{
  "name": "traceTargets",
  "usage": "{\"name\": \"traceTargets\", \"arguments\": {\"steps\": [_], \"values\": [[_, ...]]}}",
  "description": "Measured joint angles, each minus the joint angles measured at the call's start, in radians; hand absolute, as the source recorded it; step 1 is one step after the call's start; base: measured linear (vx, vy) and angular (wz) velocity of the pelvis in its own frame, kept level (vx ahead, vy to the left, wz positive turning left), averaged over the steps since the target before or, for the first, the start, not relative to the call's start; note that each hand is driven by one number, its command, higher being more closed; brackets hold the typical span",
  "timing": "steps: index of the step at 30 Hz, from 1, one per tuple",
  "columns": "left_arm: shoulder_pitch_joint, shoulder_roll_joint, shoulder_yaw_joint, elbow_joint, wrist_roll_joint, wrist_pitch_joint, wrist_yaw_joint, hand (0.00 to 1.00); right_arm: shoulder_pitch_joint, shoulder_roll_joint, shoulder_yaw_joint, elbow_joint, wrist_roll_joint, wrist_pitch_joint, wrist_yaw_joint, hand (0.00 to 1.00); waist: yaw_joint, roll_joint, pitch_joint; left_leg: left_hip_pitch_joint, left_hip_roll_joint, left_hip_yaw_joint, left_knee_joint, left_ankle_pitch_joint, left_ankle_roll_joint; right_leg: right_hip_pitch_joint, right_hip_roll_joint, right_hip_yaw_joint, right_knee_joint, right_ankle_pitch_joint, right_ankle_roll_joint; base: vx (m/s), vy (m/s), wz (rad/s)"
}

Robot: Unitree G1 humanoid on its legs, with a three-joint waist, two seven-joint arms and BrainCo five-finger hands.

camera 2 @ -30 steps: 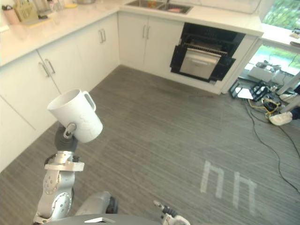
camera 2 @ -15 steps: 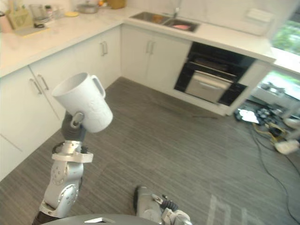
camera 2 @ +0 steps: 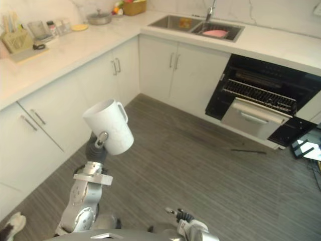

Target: Walk over to the sink, pick up the cup, carry it to the dishwasher, place the cup inside the dishwasher, then close the dishwasher door

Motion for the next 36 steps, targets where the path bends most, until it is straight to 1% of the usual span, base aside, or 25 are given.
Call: {"name": "traceTargets", "arguments": {"steps": [1,2,3,4,5,8,10,11,12,13,14,15,16,17,18,22,24,25,26,27,28,31,33,34,36], "values": [[0.0,0.012,0.0,-0.002,0.0,-0.008,-0.015,1.0,-0.003,0.003,0.0,-0.001,0.017,-0.033,-0.029,0.0,0.003,-0.005,0.0,-0.02,-0.025,0.022,-0.215,-0.004,0.0,0.03,-0.018,0.038,-0.028,-0.008,0.013,0.47,0.174,-1.0],[0.001,0.012,-0.003,-0.004,0.0,-0.013,-0.016,1.0,-0.007,0.009,-0.001,-0.001,0.027,-0.068,-0.056,0.0,0.005,-0.012,-0.001,-0.021,-0.054,0.004,-0.456,0.04,-0.022,0.048,-0.04,0.08,-0.032,-0.03,0.034,0.4,0.18,-0.96],[0.001,0.012,-0.007,-0.005,-0.001,-0.013,-0.016,1.0,-0.007,0.011,-0.003,0.0,0.036,-0.087,-0.074,0.0,0.005,-0.013,0.0,-0.015,-0.066,-0.022,-0.564,0.08,-0.034,0.058,-0.047,0.102,-0.031,-0.045,0.043,0.42,0.225,-1.04],[0.007,0.012,-0.016,-0.007,-0.001,-0.014,-0.016,1.0,-0.005,0.013,-0.003,0.003,0.047,-0.124,-0.116,0.0,0.01,-0.02,-0.003,0.001,-0.076,-0.045,-0.665,0.199,-0.055,0.078,-0.064,0.153,-0.019,-0.083,0.059,0.48,0.264,-1.12],[0.022,0.016,-0.017,-0.019,-0.001,-0.014,-0.013,1.0,-0.004,0.033,-0.004,0.0,0.058,-0.161,-0.158,0.0,0.017,-0.043,-0.007,0.038,-0.095,-0.008,-0.673,0.268,-0.011,0.1,-0.086,0.199,-0.009,-0.115,0.076,0.5,0.267,-1.03],[0.02,0.036,-0.025,-0.055,-0.001,-0.018,-0.013,1.0,0.002,0.105,-0.027,-0.07,0.116,-0.256,-0.243,0.0,0.013,-0.094,-0.016,0.014,-0.105,0.068,-0.535,0.148,0.044,0.099,-0.136,0.219,0.048,-0.139,0.101,0.54,0.257,-0.54],[0.017,0.042,-0.027,-0.057,-0.001,-0.02,-0.014,1.0,0.022,0.136,-0.051,-0.133,0.131,-0.294,-0.284,0.0,0.014,-0.103,-0.018,0.043,-0.113,0.091,-0.52,0.098,0.059,0.08,-0.139,0.213,0.15,-0.15,0.125,0.34,0.165,-0.41],[0.014,0.047,-0.027,-0.056,-0.001,-0.02,-0.013,1.0,0.035,0.166,-0.08,-0.197,0.131,-0.325,-0.32,0.0,0.009,-0.12,-0.014,0.121,-0.137,0.119,-0.552,0.064,0.075,0.026,-0.15,0.187,0.363,-0.153,0.215,0.41,0.191,-0.5],[0.013,0.05,-0.022,-0.055,-0.001,-0.02,-0.012,1.0,0.045,0.175,-0.089,-0.22,0.129,-0.349,-0.351,0.0,0.003,-0.127,-0.011,0.191,-0.151,0.143,-0.576,0.039,0.086,-0.04,-0.169,0.16,0.556,-0.096,0.308,0.31,0.152,-0.54],[0.012,0.052,-0.009,-0.055,0.0,-0.02,-0.012,1.0,0.055,0.18,-0.107,-0.224,0.128,-0.363,-0.355,0.0,0.0,-0.125,-0.01,0.223,-0.153,0.154,-0.584,0.027,0.092,-0.073,-0.18,0.14,0.645,-0.046,0.325,0.31,0.147,-0.6],[0.011,0.051,0.016,-0.055,0.001,-0.02,-0.012,1.0,0.072,0.189,-0.147,-0.214,0.117,-0.391,-0.36,0.0,-0.004,-0.125,-0.01,0.27,-0.156,0.178,-0.605,0.012,0.096,-0.131,-0.215,0.081,0.782,0.021,0.295,0.24,0.14,-0.65],[0.005,0.05,0.065,-0.044,-0.002,-0.024,-0.012,1.0,0.083,0.19,-0.247,-0.151,0.131,-0.48,-0.29,0.0,-0.02,-0.132,-0.01,0.327,-0.165,0.191,-0.638,-0.002,0.105,-0.212,-0.289,-0.024,0.939,0.037,0.191,0.24,0.138,-0.56],[0.0,0.049,0.093,-0.032,-0.002,-0.031,-0.012,1.0,0.085,0.186,-0.301,-0.127,0.133,-0.519,-0.251,0.0,-0.028,-0.123,-0.012,0.357,-0.166,0.193,-0.656,-0.006,0.104,-0.244,-0.319,-0.072,0.985,0.029,0.145,0.28,0.175,-0.51],[-0.003,0.052,0.148,-0.016,-0.001,-0.046,-0.007,1.0,0.11,0.172,-0.375,-0.11,0.137,-0.606,-0.19,0.0,-0.044,-0.107,-0.013,0.408,-0.164,0.202,-0.709,-0.002,0.097,-0.293,-0.339,-0.126,1.0,0.01,0.11,0.32,0.153,-0.34],[-0.008,0.062,0.195,-0.015,-0.006,-0.049,0.005,1.0,0.127,0.144,-0.388,-0.113,0.156,-0.67,-0.16,0.0,-0.066,-0.104,-0.014,0.437,-0.157,0.206,-0.748,0.004,0.092,-0.329,-0.337,-0.16,0.938,-0.02,0.117,0.33,0.124,-0.27],[-0.038,0.088,0.193,-0.017,-0.035,-0.035,0.012,1.0,0.124,0.137,-0.398,-0.18,0.192,-0.751,-0.139,0.0,-0.074,-0.104,-0.01,0.487,-0.103,0.201,-0.785,-0.004,0.059,-0.356,-0.254,-0.242,0.567,-0.084,0.125,0.33,-0.038,0.0],[-0.039,0.089,0.18,-0.017,-0.045,-0.029,0.007,1.0,0.129,0.168,-0.412,-0.282,0.192,-0.772,-0.14,0.0,-0.072,-0.085,0.003,0.518,-0.049,0.197,-0.781,-0.023,0.037,-0.357,-0.19,-0.236,0.385,-0.049,0.117,0.28,-0.102,0.0],[-0.04,0.089,0.178,-0.02,-0.049,-0.029,-0.005,1.0,0.146,0.185,-0.416,-0.369,0.194,-0.794,-0.152,0.0,-0.072,-0.067,0.014,0.535,-0.019,0.19,-0.757,-0.045,0.026,-0.355,-0.149,-0.2,0.247,0.016,0.125,0.34,-0.163,0.2],[-0.04,0.088,0.178,-0.033,-0.049,-0.029,-0.014,1.0,0.159,0.19,-0.417,-0.464,0.199,-0.817,-0.157,0.0,-0.073,-0.093,0.013,0.547,-0.011,0.165,-0.728,-0.079,0.004,-0.343,-0.145,-0.158,0.167,0.067,0.134,0.35,-0.197,0.35],[-0.038,0.089,0.178,-0.046,-0.05,-0.029,-0.015,1.0,0.176,0.189,-0.421,-0.513,0.2,-0.83,-0.16,0.0,-0.077,-0.1,0.012,0.556,-0.011,0.152,-0.714,-0.109,-0.014,-0.339,-0.153,-0.145,0.151,0.082,0.134,0.38,-0.271,0.63],[-0.039,0.088,0.169,-0.071,-0.052,-0.036,-0.027,1.0,0.213,0.185,-0.437,-0.604,0.2,-0.86,-0.179,0.0,-0.081,-0.12,0.011,0.578,-0.011,0.111,-0.685,-0.182,-0.052,-0.343,-0.172,-0.147,0.202,0.145,0.133,0.38,-0.298,0.64],[-0.018,0.055,0.141,-0.106,-0.062,-0.04,-0.062,1.0,0.227,0.158,-0.484,-0.751,0.2,-0.892,-0.25,0.0,-0.078,-0.058,-0.014,0.582,0.043,0.074,-0.617,-0.242,-0.038,-0.401,-0.148,-0.199,0.41,-0.011,0.089,0.42,-0.28,0.35],[-0.005,0.028,0.133,-0.128,-0.069,-0.039,-0.082,1.0,0.215,0.16,-0.493,-0.839,0.194,-0.897,-0.274,0.0,-0.088,-0.032,-0.019,0.518,0.076,0.045,-0.382,-0.192,-0.005,-0.378,-0.128,-0.216,0.464,-0.099,0.068,0.47,-0.285,0.11],[0.0,0.021,0.129,-0.135,-0.069,-0.04,-0.084,1.0,0.216,0.161,-0.5,-0.86,0.193,-0.897,-0.277,0.0,-0.087,-0.022,-0.017,0.483,0.09,0.033,-0.284,-0.147,-0.011,-0.355,-0.12,-0.219,0.464,-0.116,0.063,0.33,-0.152,-0.01],[0.011,-0.005,0.111,-0.145,-0.069,-0.042,-0.094,1.0,0.229,0.162,-0.523,-0.905,0.192,-0.901,-0.282,0.0,-0.085,-0.014,-0.015,0.324,0.137,0.009,0.036,0.14,-0.047,-0.284,-0.099,-0.222,0.452,-0.164,0.044,0.39,-0.13,0.03]]}}
